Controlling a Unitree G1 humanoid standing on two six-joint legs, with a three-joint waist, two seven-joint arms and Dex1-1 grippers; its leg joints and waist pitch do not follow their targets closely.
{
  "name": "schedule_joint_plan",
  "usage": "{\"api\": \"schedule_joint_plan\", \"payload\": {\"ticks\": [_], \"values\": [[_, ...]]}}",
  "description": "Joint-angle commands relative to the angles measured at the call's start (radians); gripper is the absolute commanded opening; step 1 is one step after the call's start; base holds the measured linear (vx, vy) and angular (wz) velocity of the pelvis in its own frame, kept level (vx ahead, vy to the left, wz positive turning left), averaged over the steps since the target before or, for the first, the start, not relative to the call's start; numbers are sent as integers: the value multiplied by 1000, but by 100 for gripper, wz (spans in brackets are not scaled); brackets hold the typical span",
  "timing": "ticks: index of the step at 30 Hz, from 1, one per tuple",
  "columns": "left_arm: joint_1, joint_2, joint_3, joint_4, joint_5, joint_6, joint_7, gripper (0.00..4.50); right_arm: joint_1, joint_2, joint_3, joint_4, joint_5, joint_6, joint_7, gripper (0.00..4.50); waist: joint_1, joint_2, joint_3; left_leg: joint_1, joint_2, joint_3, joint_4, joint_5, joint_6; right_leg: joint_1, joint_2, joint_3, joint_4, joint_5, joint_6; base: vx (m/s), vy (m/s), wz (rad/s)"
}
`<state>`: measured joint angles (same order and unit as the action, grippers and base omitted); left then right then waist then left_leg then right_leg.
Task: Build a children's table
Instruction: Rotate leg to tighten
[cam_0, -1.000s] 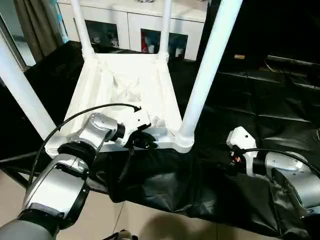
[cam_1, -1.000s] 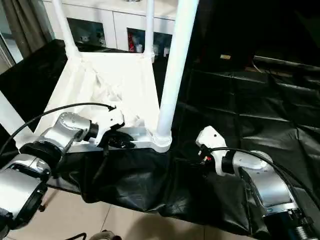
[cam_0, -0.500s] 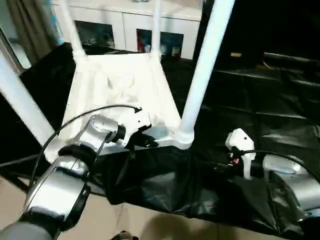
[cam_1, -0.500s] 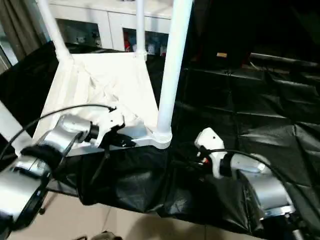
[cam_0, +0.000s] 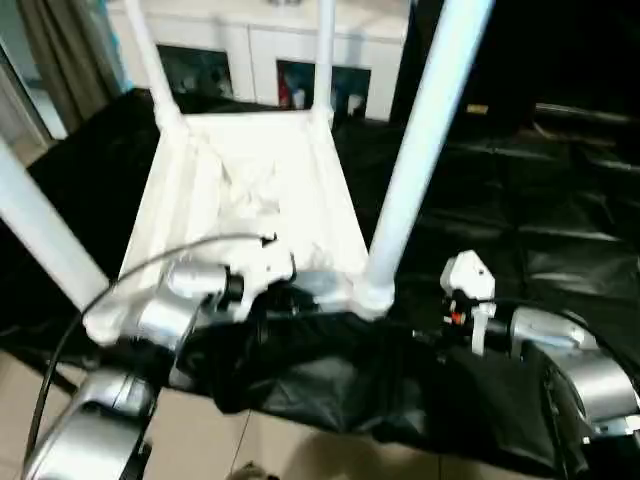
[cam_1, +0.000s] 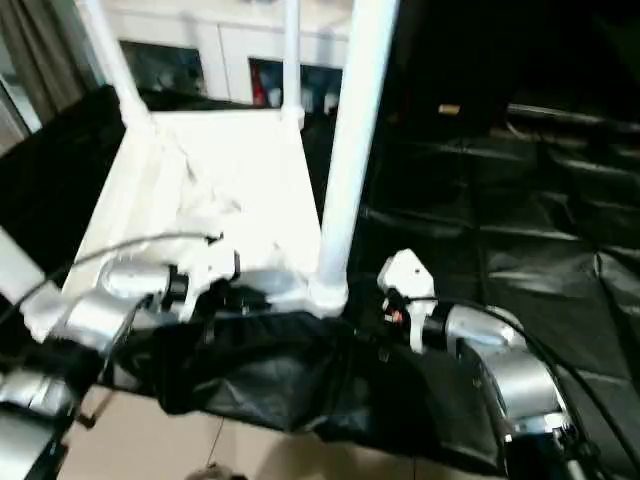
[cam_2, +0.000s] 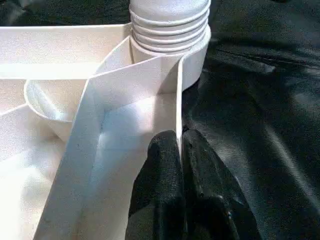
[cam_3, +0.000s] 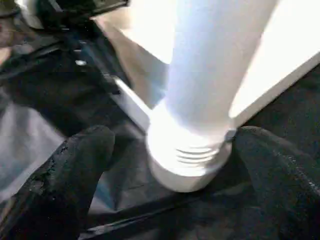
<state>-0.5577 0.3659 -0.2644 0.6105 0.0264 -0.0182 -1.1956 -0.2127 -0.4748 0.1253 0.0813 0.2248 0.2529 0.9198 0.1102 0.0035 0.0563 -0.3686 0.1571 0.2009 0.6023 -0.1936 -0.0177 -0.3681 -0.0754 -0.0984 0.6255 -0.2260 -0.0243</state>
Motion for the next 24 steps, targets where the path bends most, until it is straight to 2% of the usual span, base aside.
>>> {"api": "schedule_joint_plan", "payload": {"ticks": [1, 4, 7, 9, 10, 24], "values": [[46, -4, -43, 5, 2, 35, -19, 0, -26, 5, 0, 24, -27, -12, -23, 449, 0, -17, -56, 12, 96, -46, -75, -151, 55, 32, -117, 75, -87, -202, -192, 0, 0, 0], [57, 11, -55, -35, 8, 58, -45, 0, -58, 25, 17, 69, -53, -18, -43, 449, -5, -14, -58, 15, 96, -47, -77, -160, 39, 31, -116, 76, -86, -195, -198, 0, 0, 0], [64, 16, -54, -70, 9, 77, -52, 0, -78, 40, 37, 100, -54, -29, -35, 449, -7, -13, -62, 15, 98, -47, -76, -140, 45, 32, -114, 76, -78, -124, -212, 0, 0, 0], [60, 18, -56, -84, 10, 87, -47, 0, -94, 52, 51, 132, -63, -48, -34, 419, -9, -11, -63, 12, 96, -46, -74, -128, 51, 35, -113, 75, -74, -82, -227, 0, 0, 0], [60, 18, -56, -84, 10, 87, -47, 0, -94, 52, 51, 132, -63, -48, -34, 419, -10, -12, -64, 13, 95, -45, -73, -127, 53, 34, -114, 76, -74, -76, -230, 0, 0, 0], [40, 21, -42, -83, 4, 110, -24, 0, -151, 80, 68, 260, -94, -131, -16, 301, -10, -14, -61, 13, 95, -45, -74, -145, 48, 35, -113, 76, -77, -113, -228, 0, 0, 0]]}}
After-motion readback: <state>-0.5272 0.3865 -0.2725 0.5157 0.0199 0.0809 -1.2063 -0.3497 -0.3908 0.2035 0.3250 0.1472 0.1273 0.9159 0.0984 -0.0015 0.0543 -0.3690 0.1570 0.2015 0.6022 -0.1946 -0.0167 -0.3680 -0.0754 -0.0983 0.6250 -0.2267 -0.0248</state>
